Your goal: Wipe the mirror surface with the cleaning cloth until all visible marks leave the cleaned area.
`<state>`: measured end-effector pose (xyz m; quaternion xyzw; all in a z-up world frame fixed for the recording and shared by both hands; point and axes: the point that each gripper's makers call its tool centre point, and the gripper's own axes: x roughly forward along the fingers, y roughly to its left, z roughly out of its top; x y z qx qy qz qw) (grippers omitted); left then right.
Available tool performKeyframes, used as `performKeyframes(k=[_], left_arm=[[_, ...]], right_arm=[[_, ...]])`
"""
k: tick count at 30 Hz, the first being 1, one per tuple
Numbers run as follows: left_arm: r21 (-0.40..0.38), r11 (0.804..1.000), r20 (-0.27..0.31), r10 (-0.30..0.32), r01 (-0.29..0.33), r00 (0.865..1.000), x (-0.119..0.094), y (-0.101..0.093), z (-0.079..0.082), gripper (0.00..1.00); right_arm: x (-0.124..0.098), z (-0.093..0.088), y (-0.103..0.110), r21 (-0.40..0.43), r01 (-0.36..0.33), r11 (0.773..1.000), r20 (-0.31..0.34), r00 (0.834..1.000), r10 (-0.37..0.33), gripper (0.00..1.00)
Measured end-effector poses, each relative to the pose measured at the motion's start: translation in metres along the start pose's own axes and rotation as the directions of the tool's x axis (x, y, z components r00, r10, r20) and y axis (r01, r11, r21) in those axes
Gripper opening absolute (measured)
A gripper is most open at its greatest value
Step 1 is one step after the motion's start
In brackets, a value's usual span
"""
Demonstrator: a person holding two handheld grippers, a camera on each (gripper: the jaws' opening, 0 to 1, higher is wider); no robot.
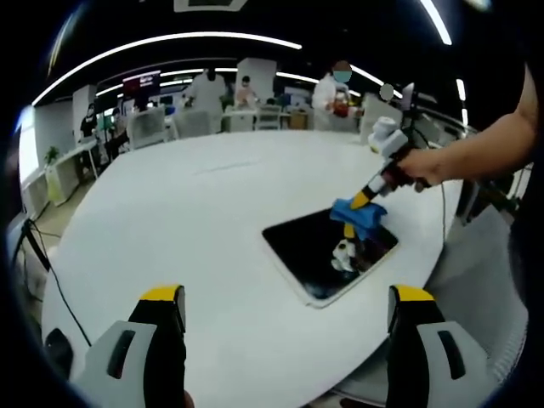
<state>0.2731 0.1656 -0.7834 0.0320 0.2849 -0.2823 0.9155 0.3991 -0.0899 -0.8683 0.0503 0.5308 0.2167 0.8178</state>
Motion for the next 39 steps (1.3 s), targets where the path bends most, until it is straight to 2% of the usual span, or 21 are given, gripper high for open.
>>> performKeyframes(k=[25, 39], left_arm=[[-0.012, 1.0, 0.025, 0.016, -0.016, 1.0, -0.003, -0.002, 0.004, 0.99], [-0.007, 1.0, 0.034, 0.022, -0.022, 0.999, -0.004, -0.003, 0.011, 0.99]], right_arm=[[0.005, 0.012, -0.003, -0.013, 0.021, 1.0, 0.032, 0.999, -0.021, 0.0], [-0.003, 0.016, -0.003, -0.004, 0.009, 1.0, 0.048, 0.999, -0.009, 0.0]])
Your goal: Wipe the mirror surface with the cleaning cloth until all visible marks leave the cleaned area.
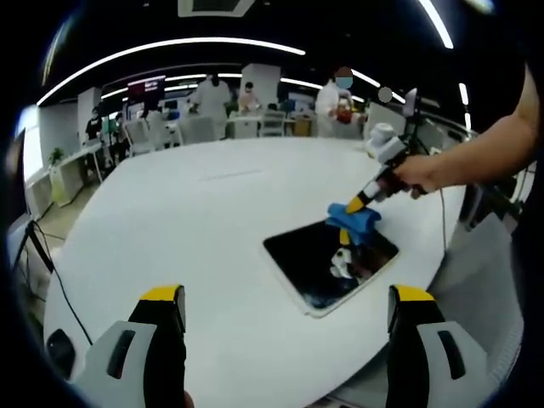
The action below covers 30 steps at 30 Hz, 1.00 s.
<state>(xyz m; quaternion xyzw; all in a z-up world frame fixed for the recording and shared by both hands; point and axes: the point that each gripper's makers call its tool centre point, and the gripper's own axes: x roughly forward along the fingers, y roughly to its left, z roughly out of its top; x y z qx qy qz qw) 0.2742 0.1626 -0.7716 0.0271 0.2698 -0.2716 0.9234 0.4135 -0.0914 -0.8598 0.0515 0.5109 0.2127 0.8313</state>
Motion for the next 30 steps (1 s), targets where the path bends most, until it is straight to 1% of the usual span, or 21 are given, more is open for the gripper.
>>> performKeyframes(k=[6, 9, 14, 19, 30], left_arm=[[0.002, 1.0, -0.003, 0.001, -0.001, 1.0, 0.0, -0.001, -0.001, 0.99], [0.0, 1.0, -0.006, -0.002, 0.002, 1.0, 0.0, -0.002, -0.003, 0.99], [0.005, 1.0, 0.002, -0.002, 0.002, 1.0, -0.001, -0.002, 0.001, 0.99], [0.008, 1.0, 0.005, -0.002, 0.002, 1.0, -0.001, -0.002, 0.001, 0.99], [0.014, 1.0, 0.016, -0.009, 0.009, 1.0, 0.0, -0.002, 0.004, 0.99]], right_arm=[[-0.009, 0.002, 0.002, -0.013, -0.008, 1.0, 0.004, 1.0, 0.008, 0.0], [-0.011, 0.002, -0.001, -0.014, -0.005, 1.0, 0.002, 1.0, 0.005, 0.0], [-0.015, -0.001, 0.0, -0.013, -0.005, 1.0, -0.008, 1.0, 0.005, 0.0], [-0.023, 0.001, 0.003, -0.015, -0.013, 1.0, -0.001, 1.0, 0.013, 0.0], [-0.034, 0.006, -0.003, 0.0, -0.008, 1.0, 0.024, 1.0, 0.008, 0.0]])
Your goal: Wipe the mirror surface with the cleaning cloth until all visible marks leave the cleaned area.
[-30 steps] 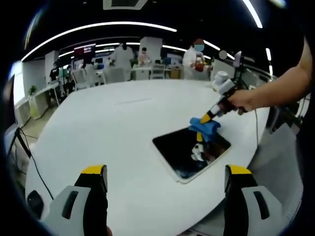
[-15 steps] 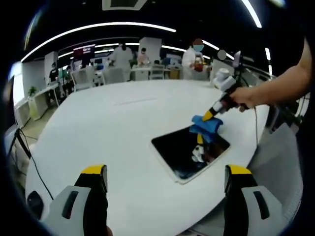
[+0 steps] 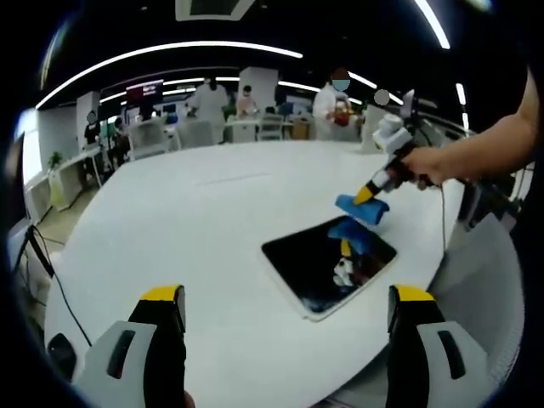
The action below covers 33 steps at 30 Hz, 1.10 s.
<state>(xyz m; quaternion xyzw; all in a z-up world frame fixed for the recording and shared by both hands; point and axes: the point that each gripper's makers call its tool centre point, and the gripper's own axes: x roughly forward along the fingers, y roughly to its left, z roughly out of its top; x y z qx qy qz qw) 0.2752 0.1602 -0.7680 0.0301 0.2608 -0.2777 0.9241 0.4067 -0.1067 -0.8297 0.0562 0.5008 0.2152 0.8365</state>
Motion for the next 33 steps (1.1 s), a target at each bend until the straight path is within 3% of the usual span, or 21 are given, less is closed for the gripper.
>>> performKeyframes(k=[18, 33], left_arm=[[-0.002, 1.0, 0.015, -0.004, 0.004, 1.0, -0.004, 0.003, 0.004, 0.99], [0.01, 1.0, 0.019, -0.014, 0.013, 1.0, -0.005, 0.002, 0.008, 0.99]], right_arm=[[-0.014, 0.006, 0.004, 0.0, 0.005, 1.0, 0.028, 1.0, -0.005, 0.0], [-0.028, 0.004, -0.008, 0.005, 0.018, 1.0, 0.042, 0.999, -0.018, 0.0]])
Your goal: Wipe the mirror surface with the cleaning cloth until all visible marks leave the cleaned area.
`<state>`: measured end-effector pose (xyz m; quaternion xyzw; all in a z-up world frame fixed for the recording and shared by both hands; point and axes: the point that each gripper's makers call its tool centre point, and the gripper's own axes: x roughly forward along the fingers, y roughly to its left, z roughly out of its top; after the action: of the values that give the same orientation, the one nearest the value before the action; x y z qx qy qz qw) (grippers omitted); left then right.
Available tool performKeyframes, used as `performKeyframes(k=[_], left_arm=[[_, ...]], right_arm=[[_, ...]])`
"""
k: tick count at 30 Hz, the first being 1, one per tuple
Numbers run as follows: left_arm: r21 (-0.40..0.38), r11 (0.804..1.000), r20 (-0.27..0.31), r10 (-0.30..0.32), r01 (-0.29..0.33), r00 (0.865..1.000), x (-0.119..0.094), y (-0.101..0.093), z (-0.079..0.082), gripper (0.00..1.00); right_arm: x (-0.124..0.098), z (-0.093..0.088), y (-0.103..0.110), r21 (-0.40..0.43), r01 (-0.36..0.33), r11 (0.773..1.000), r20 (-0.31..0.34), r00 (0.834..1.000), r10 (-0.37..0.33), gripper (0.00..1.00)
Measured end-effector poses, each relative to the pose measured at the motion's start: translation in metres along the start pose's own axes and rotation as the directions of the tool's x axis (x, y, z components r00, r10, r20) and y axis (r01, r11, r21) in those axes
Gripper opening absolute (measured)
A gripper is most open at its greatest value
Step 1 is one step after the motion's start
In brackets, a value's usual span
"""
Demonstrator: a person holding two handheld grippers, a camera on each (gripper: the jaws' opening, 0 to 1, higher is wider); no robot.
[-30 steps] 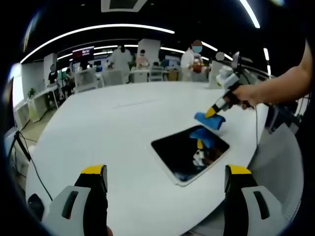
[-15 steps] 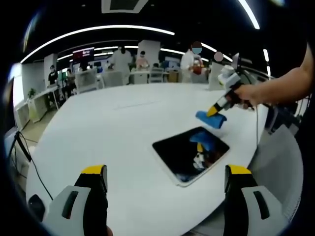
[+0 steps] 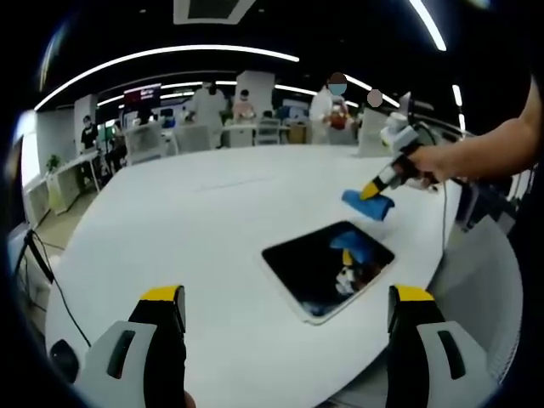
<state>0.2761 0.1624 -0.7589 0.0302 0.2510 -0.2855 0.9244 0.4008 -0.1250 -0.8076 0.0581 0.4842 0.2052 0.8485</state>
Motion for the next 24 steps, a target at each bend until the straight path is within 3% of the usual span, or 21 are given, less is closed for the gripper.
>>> performKeyframes(k=[24], left_arm=[[0.006, 1.0, 0.004, -0.01, 0.01, 1.0, 0.003, -0.005, 0.002, 0.99]], right_arm=[[-0.022, -0.001, -0.022, 0.011, 0.022, 1.0, 0.019, 1.0, -0.023, 0.0]])
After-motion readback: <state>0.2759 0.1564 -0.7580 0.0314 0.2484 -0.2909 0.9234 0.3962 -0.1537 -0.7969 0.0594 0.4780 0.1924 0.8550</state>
